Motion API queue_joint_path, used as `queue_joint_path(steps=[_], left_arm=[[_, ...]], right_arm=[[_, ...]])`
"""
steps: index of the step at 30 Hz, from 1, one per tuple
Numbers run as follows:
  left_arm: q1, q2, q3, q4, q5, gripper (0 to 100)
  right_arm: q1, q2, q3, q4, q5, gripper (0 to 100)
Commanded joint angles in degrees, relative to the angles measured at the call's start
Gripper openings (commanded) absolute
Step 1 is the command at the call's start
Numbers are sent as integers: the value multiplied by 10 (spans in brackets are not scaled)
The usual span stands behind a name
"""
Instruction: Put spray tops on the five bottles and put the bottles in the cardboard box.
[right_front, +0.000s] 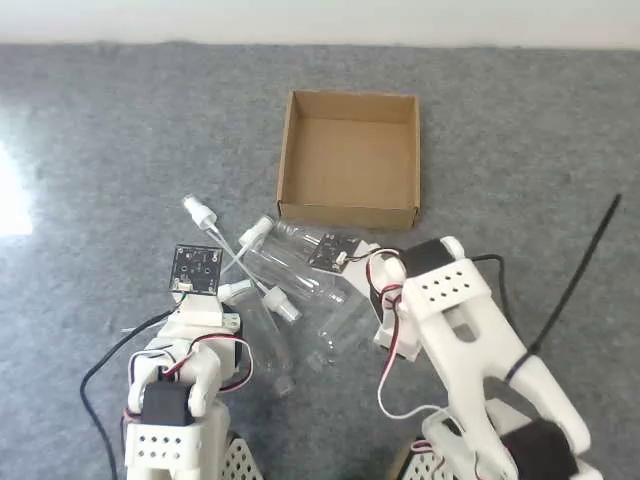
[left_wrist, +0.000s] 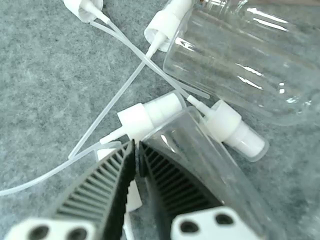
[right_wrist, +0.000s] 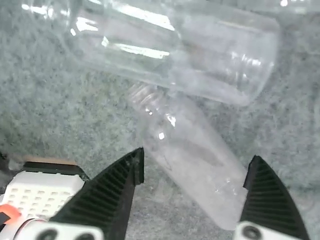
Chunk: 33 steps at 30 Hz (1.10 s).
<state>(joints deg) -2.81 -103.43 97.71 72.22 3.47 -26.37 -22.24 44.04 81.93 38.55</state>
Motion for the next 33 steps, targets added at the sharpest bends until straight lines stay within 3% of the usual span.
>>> queue_joint_path(steps=[1,17,23,29,33], left_arm=[[1,-11,-12,3,-1,13],[1,-11,-12,3,-1,13],[1,-11,-12,3,-1,13],[1,-11,-12,3,-1,13],[1,-11,-12,3,-1,13]], right_arm=[[4,20,-33,-7,40,303],[66,97,-25,-13,136,303],[70,93,50,-115,142,301],[70,93,55,-122,142,182],[70,93,55,-95,142,162]])
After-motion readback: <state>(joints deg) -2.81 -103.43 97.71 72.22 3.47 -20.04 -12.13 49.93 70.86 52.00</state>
